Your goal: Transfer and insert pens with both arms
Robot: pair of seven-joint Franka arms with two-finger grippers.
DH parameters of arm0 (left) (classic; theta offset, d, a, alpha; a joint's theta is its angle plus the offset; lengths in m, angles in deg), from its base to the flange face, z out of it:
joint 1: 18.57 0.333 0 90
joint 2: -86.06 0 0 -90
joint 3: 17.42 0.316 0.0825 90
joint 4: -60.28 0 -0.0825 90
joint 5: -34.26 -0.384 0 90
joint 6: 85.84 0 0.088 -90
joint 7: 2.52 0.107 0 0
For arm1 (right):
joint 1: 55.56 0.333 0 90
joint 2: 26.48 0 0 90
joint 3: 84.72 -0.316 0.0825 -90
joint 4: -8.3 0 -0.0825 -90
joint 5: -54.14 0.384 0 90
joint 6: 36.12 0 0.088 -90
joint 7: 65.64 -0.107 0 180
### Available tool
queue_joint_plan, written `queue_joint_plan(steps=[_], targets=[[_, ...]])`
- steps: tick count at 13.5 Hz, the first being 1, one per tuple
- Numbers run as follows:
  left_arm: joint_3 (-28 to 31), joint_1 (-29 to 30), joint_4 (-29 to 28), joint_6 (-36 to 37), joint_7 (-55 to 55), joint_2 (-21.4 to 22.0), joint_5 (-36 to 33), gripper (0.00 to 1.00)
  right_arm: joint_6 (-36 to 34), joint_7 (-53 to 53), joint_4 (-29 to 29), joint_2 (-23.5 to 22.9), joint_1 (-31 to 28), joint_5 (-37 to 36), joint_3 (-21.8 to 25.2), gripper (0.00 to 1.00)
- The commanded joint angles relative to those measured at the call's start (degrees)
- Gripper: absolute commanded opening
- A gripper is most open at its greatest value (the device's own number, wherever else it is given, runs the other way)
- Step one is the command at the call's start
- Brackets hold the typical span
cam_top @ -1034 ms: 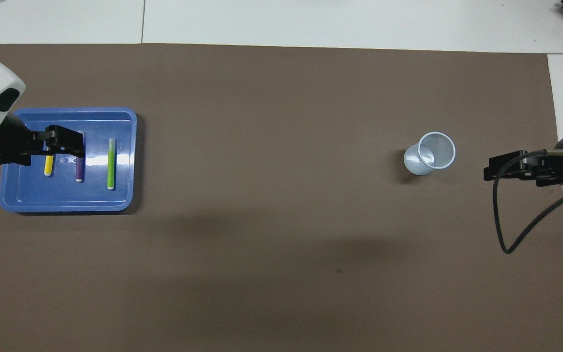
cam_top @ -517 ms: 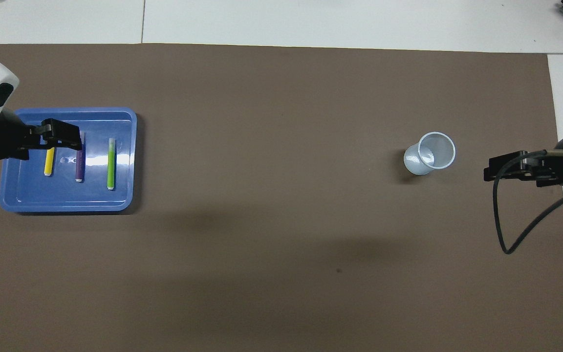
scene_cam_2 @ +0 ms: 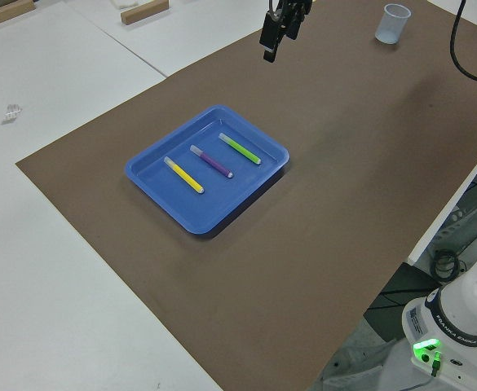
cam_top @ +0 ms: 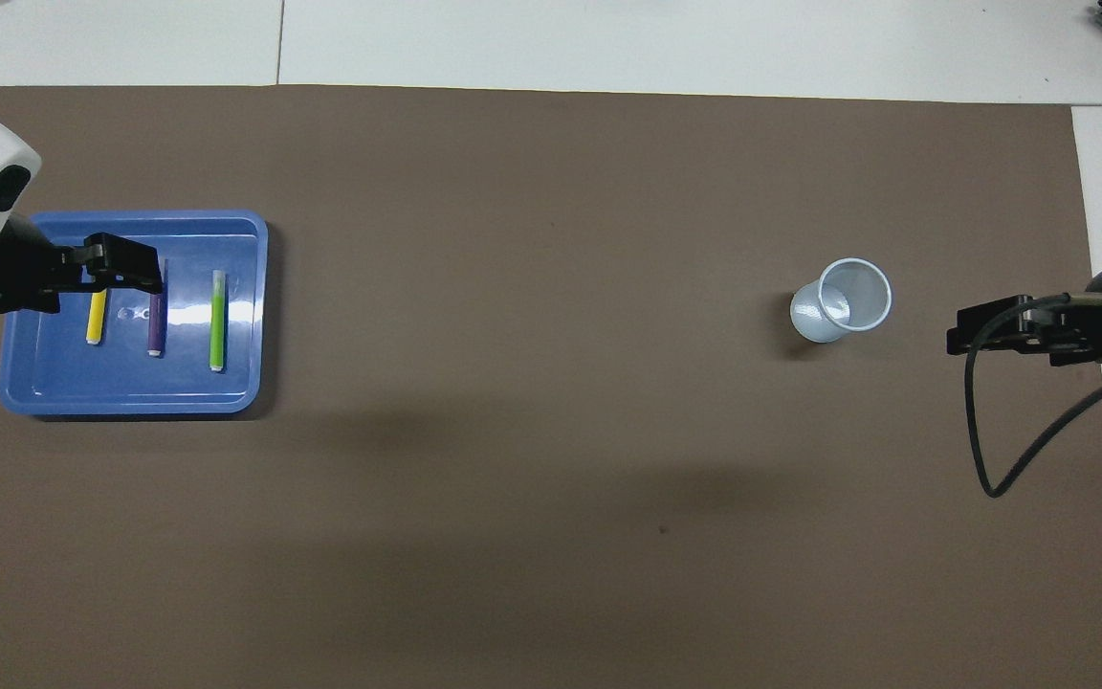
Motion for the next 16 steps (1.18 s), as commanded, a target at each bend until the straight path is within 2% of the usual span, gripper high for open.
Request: queue_joint_plan(steps=[1,5,9,11,14,16], targets=[[-0.3,0.4,-2.0,-1.1,-0.5,1.8,-0.3,1.0,-0.4,1.6,-1.6,1.6,-0.8,-1.1,-0.3,1.0],[-0.2,0.7,-2.6,-2.0,-0.2,1.9,-0.3,1.0,-0.6,1.5,-1.7,1.7,-0.7,-1.1,-0.3,1.0],[-0.2,3.8,-7.3,-8.6,3.5,2.0,-0.3,1.0,-0.5,1.5,-1.9,1.9,-0.8,-1.1,-0.3,1.0],[-0.2,3.8,-8.2,-10.7,3.5,0.3,-0.4,1.0,-0.6,1.4,-1.9,1.9,-0.8,-1.1,-0.3,1.0],[-0.2,3.0,-11.6,-18.1,3.5,-1.9,-0.4,1.0,-0.6,1.4,-1.8,1.9,-0.7,-1.1,-0.3,1.0],[-0.2,2.8,-11.7,-21.9,3.4,-5.1,-0.4,1.0,-0.6,1.4,-1.8,1.9,-0.9,-1.1,-0.3,1.0]])
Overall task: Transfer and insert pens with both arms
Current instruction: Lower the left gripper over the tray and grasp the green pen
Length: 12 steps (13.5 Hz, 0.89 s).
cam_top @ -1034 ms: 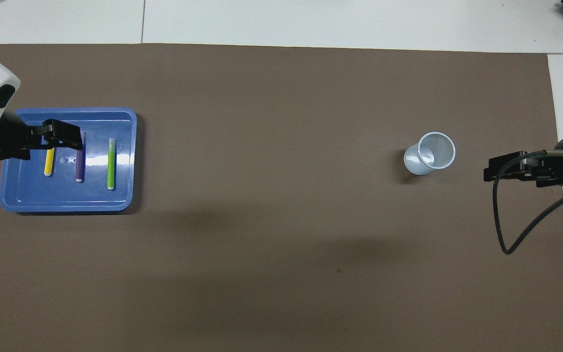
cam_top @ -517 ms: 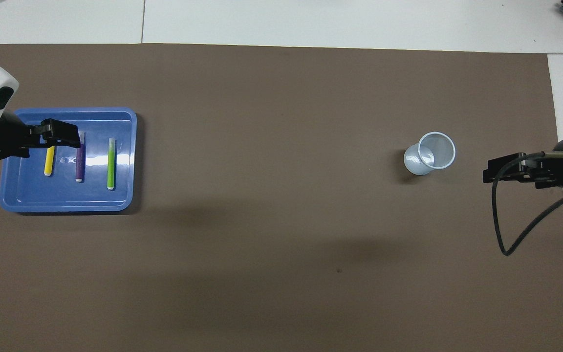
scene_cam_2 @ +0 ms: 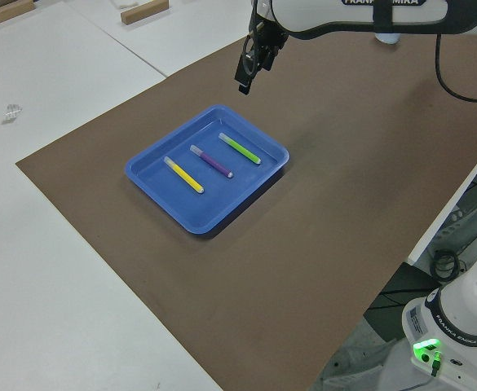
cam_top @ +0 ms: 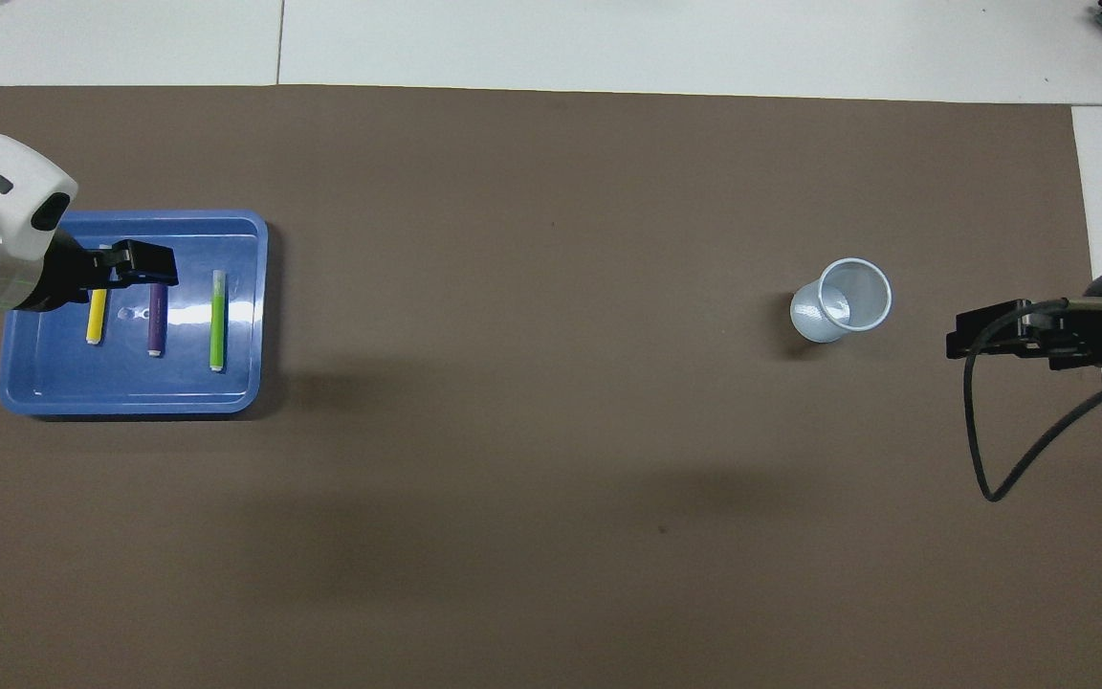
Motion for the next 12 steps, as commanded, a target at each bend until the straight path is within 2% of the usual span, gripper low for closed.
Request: queue_joint_plan(steps=[1,6,8,12], targets=[[0.1,-0.2,-0.9,-6.3,0.5,-3.5,-0.3,1.0,-0.7,1.4,-1.3,1.5,-0.9,-1.1,-0.2,1.0],[0.2,0.5,-0.2,-16.3,1.3,-12.2,-0.9,1.0,-0.8,1.5,-1.4,1.6,-2.9,-1.1,-0.3,1.0],[0.1,0.7,1.3,-17.3,1.5,-15.2,-5.0,1.0,-0.8,1.5,-1.9,1.7,-2.9,-1.1,-0.3,1.0],[0.1,0.7,-0.2,-19.2,1.2,-17.0,-5.7,0.99,-1.0,1.6,-2.2,2.2,-2.9,-1.3,-0.2,1.0]])
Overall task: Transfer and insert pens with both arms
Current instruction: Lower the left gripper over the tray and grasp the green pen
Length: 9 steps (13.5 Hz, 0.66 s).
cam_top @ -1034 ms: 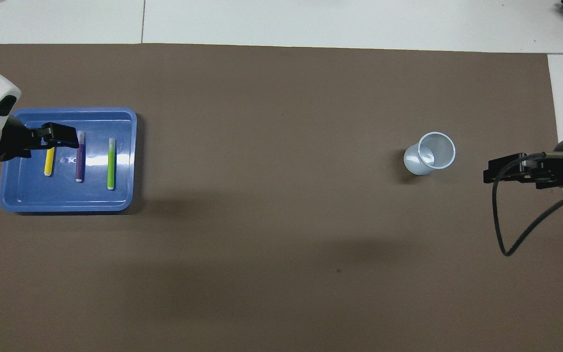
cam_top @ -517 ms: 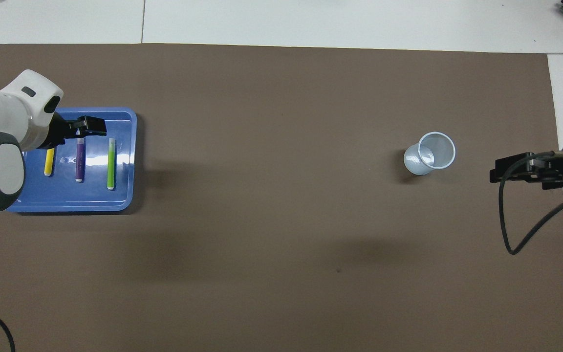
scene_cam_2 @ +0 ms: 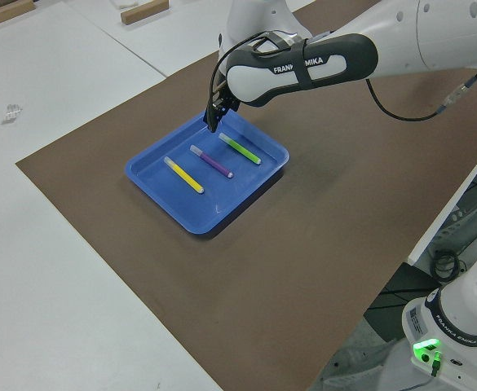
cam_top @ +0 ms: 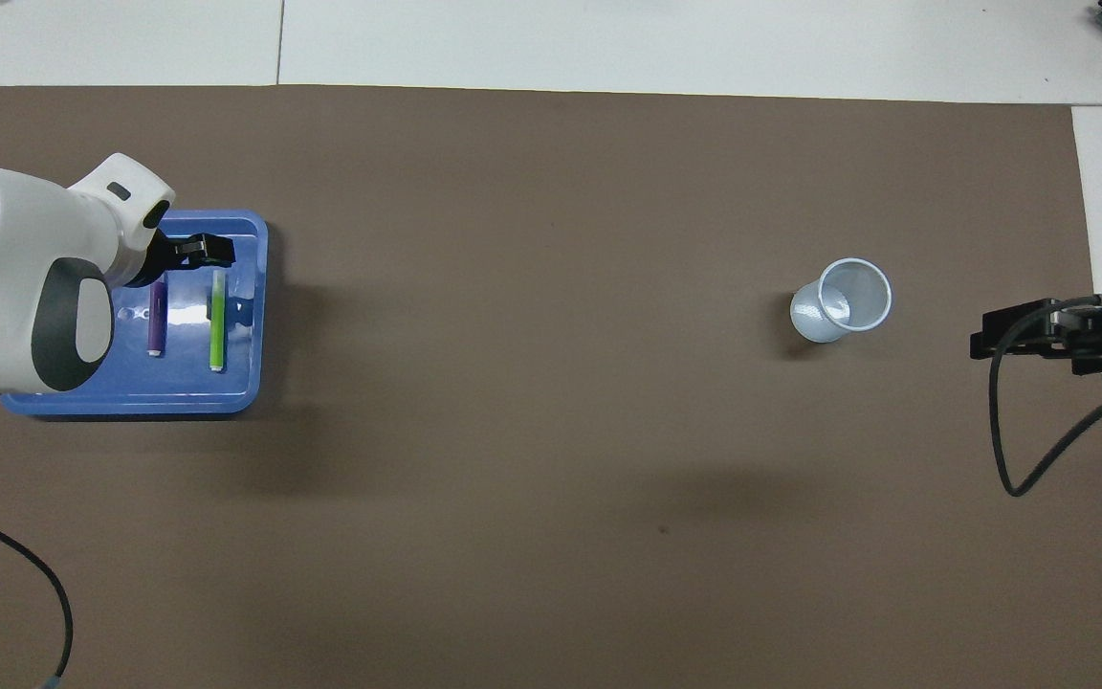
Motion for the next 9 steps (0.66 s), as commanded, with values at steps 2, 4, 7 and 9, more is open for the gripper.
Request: queue_joint_plan(steps=[2,4,7,9], targets=[[-0.2,0.2,-0.7,-0.9,0.3,-0.6,-1.0,0.92,-1.6,1.6,-1.3,2.1,-0.9,-1.5,-0.2,1.0],[-0.2,0.2,-2.7,-1.0,0.3,-0.1,-1.0,0.91,-1.0,5.3,-1.9,2.4,-2.5,-1.5,0.1,1.0],[-0.1,0.3,-4.5,-1.3,0.5,0.1,-1.0,0.91,-1.8,23.9,-1.4,2.8,-4.7,-1.4,1.4,1.0],[-0.1,0.3,-5.1,-1.7,0.5,0.1,-1.0,0.91,-2.1,25.9,-1.0,3.3,-5.1,-1.4,1.9,1.0]])
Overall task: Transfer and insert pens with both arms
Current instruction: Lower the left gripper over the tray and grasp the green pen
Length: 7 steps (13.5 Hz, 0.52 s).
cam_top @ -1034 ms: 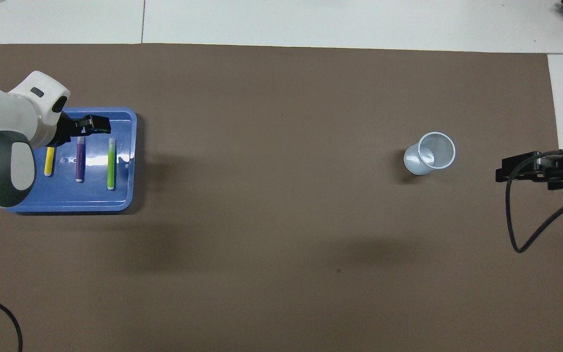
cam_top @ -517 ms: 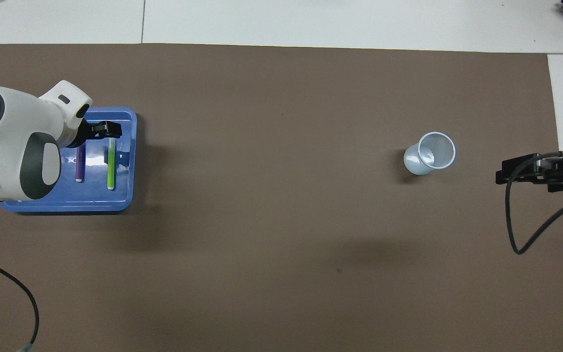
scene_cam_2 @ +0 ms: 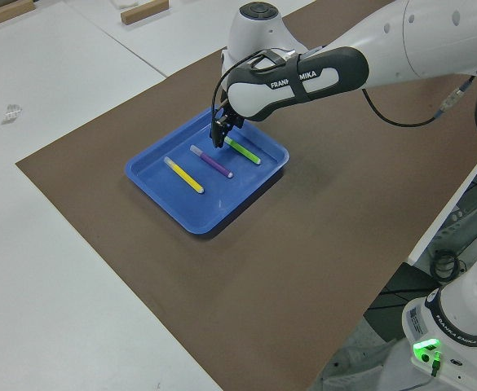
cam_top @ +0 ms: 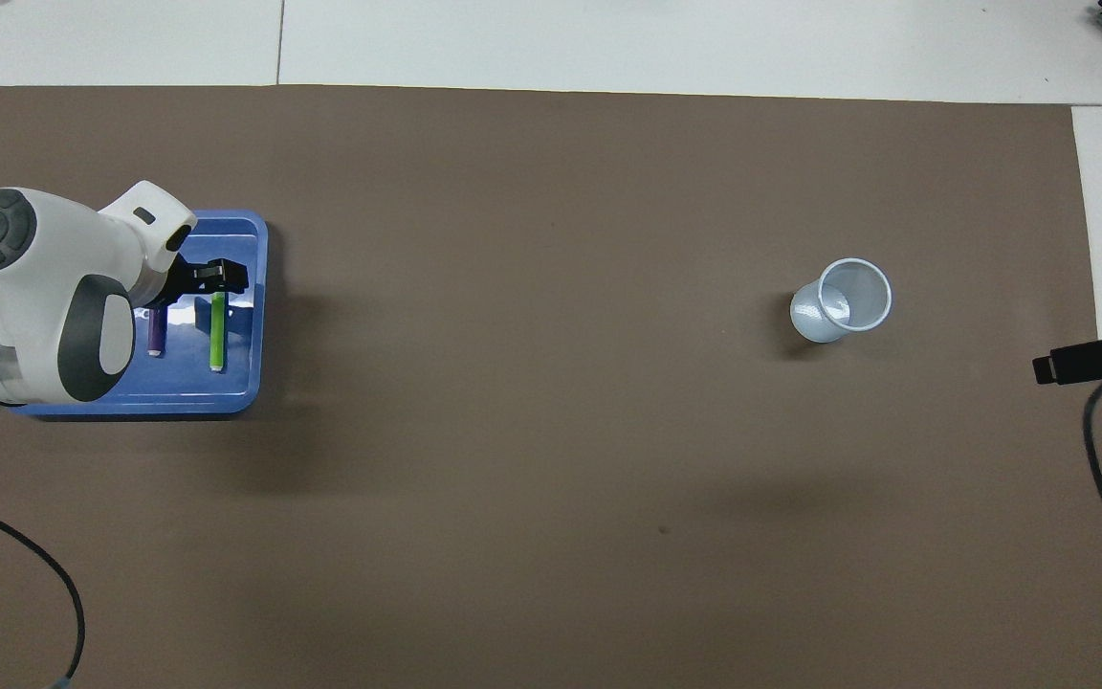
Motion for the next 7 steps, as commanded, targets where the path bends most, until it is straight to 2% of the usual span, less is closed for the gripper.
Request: queue_joint_plan(steps=[1,2,6,7], targets=[[0.0,0.3,-2.4,-1.8,0.4,0.9,-0.9,0.88,-1.3,3.4,-1.0,2.8,-0.5,-1.3,-0.1,1.0],[0.0,0.3,-2.5,-2.1,0.2,0.9,-0.9,0.82,-1.3,2.7,-1.2,3.2,-0.1,-1.3,-0.2,1.0],[0.0,0.3,-2.4,-1.8,0.1,0.9,-0.9,0.4,1.4,-4.6,-5.4,4.9,2.4,-1.4,-0.4,1.0],[0.0,0.3,-2.5,-1.7,0.2,0.9,-0.9,0.34,2.3,-6.1,-6.4,4.9,2.4,-1.4,-0.6,1.0]])
